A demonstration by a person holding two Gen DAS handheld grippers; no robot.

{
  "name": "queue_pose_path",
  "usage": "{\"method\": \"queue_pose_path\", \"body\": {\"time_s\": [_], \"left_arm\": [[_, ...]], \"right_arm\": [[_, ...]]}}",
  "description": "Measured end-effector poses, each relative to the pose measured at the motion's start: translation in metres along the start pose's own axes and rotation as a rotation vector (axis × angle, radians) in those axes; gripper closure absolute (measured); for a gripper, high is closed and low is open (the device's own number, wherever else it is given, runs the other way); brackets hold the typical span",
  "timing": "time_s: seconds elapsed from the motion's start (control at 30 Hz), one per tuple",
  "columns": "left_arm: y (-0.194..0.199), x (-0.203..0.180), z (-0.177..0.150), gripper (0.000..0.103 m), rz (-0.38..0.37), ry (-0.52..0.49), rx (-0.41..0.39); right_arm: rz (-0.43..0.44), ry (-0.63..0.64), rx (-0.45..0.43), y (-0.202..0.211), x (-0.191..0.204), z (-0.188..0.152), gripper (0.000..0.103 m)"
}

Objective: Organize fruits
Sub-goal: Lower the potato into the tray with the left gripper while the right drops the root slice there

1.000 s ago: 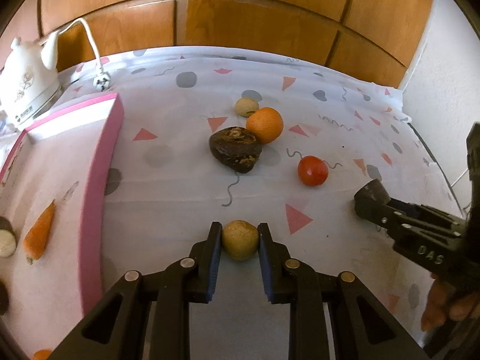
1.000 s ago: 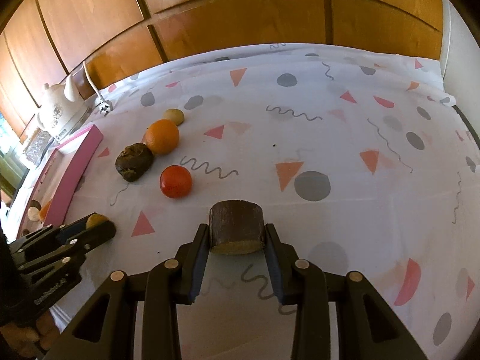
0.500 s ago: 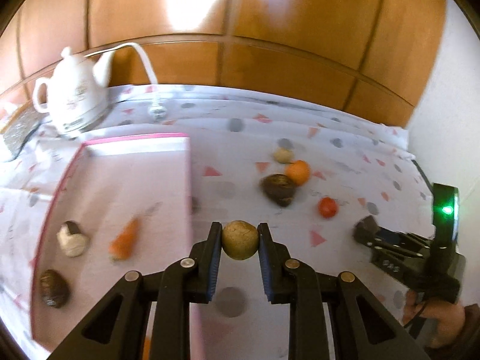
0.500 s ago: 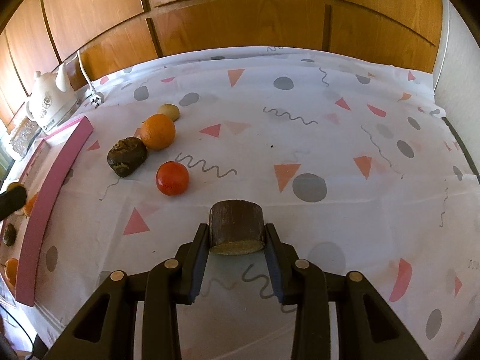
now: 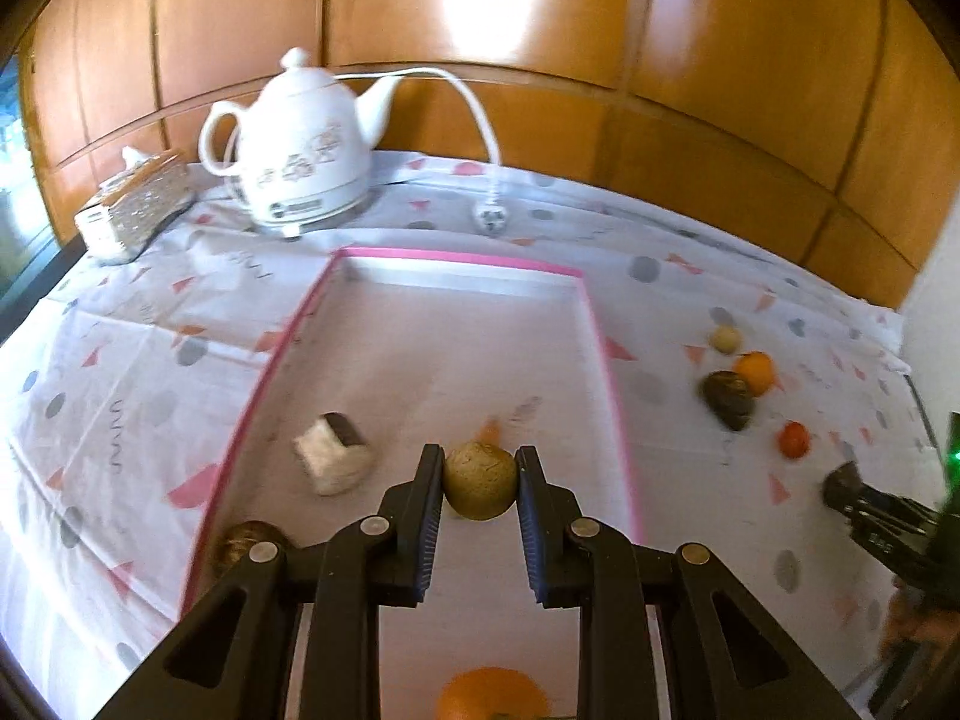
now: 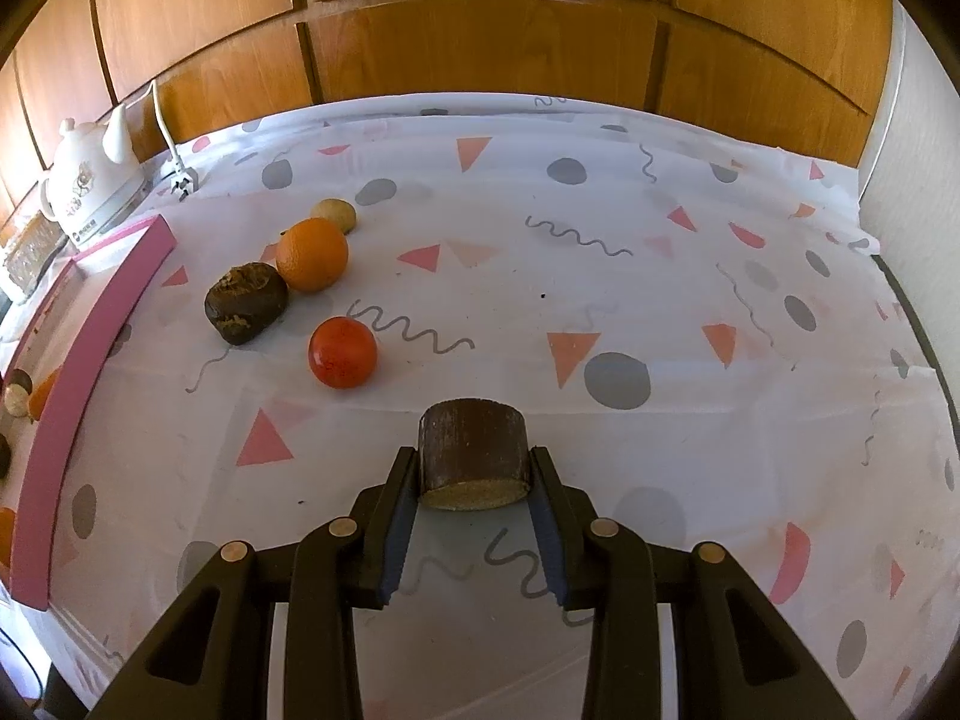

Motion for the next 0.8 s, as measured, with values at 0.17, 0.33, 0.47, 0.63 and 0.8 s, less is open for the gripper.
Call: {"method": "queue_pose_path", "body": {"time_s": [0.17, 0.33, 0.47, 0.63, 0.8], "left_arm": [[-0.002, 0.019, -0.001, 0.046, 0.058, 0.038, -0.004], [0.003, 0.027, 0.0, 0.046, 0.064, 0.053, -0.021], [0.006, 0.03, -0.001, 0.046, 0.062, 0.075, -0.019], [0.014, 0.036, 0.003, 0.046, 0.068, 0.077, -0.037], [0.02, 0.041, 0.003, 0.046, 0.074, 0.081, -0.045]], "right_arm": [[-0.014, 0.011, 0.007, 0.0, 0.001, 0.0, 0.067], [-0.024, 0.025, 0.009, -0.002, 0.002, 0.001, 0.067], [-0.026, 0.029, 0.01, -0.001, 0.002, 0.001, 0.067], [-0.031, 0.027, 0.013, -0.001, 0.002, 0.001, 0.067], [0.004, 0.016, 0.011, 0.003, 0.013, 0.005, 0.067]]}}
Point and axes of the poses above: each gripper's, at about its wrist camera, not at the fingertips, and y roughly against the way its jaws point, x to its left, z to its top, the point moved 8 cm from there along -y, roughly the way its jaws point, and after that the axes turned 13 degrees about -x, right-handed, at the moved point
